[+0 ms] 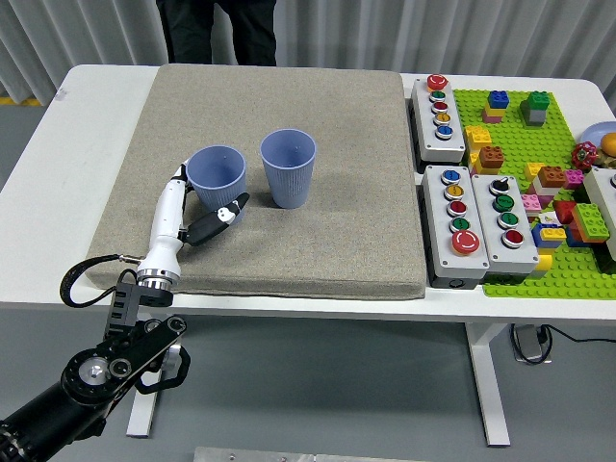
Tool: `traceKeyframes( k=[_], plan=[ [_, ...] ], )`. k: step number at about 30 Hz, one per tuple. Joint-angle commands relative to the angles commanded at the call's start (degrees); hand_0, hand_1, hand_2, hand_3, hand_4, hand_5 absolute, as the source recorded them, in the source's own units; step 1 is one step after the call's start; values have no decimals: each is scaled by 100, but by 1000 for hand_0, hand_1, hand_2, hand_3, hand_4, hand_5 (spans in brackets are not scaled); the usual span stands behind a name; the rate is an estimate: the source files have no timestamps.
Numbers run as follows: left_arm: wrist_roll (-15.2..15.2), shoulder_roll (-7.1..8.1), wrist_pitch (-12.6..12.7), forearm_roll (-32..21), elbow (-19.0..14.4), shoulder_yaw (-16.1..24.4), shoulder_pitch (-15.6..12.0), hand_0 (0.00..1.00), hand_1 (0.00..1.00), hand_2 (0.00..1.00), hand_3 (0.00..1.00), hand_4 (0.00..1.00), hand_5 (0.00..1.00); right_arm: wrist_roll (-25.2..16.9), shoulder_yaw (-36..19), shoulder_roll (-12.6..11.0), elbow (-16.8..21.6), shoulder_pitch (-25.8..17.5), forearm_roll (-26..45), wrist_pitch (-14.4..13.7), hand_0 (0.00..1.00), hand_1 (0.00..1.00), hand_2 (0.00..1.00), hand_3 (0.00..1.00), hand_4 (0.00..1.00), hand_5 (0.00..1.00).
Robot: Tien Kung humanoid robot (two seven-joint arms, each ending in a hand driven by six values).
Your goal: Pick cup pour cup place
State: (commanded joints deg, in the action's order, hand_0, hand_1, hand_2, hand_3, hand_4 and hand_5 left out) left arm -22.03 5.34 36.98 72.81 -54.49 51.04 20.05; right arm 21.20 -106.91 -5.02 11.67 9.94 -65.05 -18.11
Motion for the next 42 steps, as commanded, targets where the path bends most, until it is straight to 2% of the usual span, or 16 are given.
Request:
traceKeyframes(
  k=[9,10,15,16,21,22,26,29,33,34,37,39,40,42],
  plan=[
    [-45,-12,0,52,-73,76,-88,709,757,919,910,952,499,-2,-3,-2,0,-10,-13,-6,673,613,560,556,2,208],
    [-29,-7,0,77,-96,107,-102,730,795,960,926,944,510,-5,-1,-3,0,-3,-6,-8,673,613,560,555,2,206],
    [-6,1,0,131,-138,170,-137,730,795,960,926,944,510,-13,5,-5,-1,8,8,-12,673,613,560,555,2,206],
    [2,10,0,190,-199,221,-184,831,896,998,998,998,598,-18,6,-6,-3,13,12,-14,673,613,560,555,2,207],
    [-70,33,0,225,-466,508,-410,831,896,998,998,998,598,-28,0,-9,-4,16,14,-16,673,613,560,555,2,207],
    [-108,54,0,211,-570,618,-487,883,955,998,998,998,626,-30,0,-10,-4,17,13,-16,673,613,560,554,2,206],
    [-229,137,0,220,-906,928,-694,883,955,998,998,998,626,-30,-9,-12,-4,18,-1,-16,673,613,560,554,2,206],
    [-538,227,0,19,-1242,1136,-809,887,945,998,998,998,662,-32,-9,-13,-6,27,8,-15,673,612,559,554,2,202],
    [-961,283,0,-554,-1625,1087,-818,887,945,998,998,998,662,-12,-8,-10,-6,38,-14,-13,673,612,559,554,2,202],
    [-1105,249,0,-795,-1804,1036,-833,848,867,998,997,802,998,-9,-4,-6,-7,42,-21,-22,673,613,559,554,2,203],
    [-1481,159,0,-1391,-2207,907,-847,848,867,998,997,802,998,-3,7,5,-3,39,-1,-34,673,613,559,554,2,203],
    [-1494,119,0,-1775,-2394,835,-834,848,867,998,997,802,998,1,17,10,-1,39,13,-38,673,613,559,554,2,203],
    [-1494,84,0,-2035,-2547,762,-815,874,894,998,998,732,998,7,19,14,0,41,8,-40,673,613,559,554,2,206],
    [-1494,73,0,-2485,-2806,621,-790,874,894,998,998,732,998,8,40,7,-4,48,7,-37,673,613,559,554,2,206]
  ],
)
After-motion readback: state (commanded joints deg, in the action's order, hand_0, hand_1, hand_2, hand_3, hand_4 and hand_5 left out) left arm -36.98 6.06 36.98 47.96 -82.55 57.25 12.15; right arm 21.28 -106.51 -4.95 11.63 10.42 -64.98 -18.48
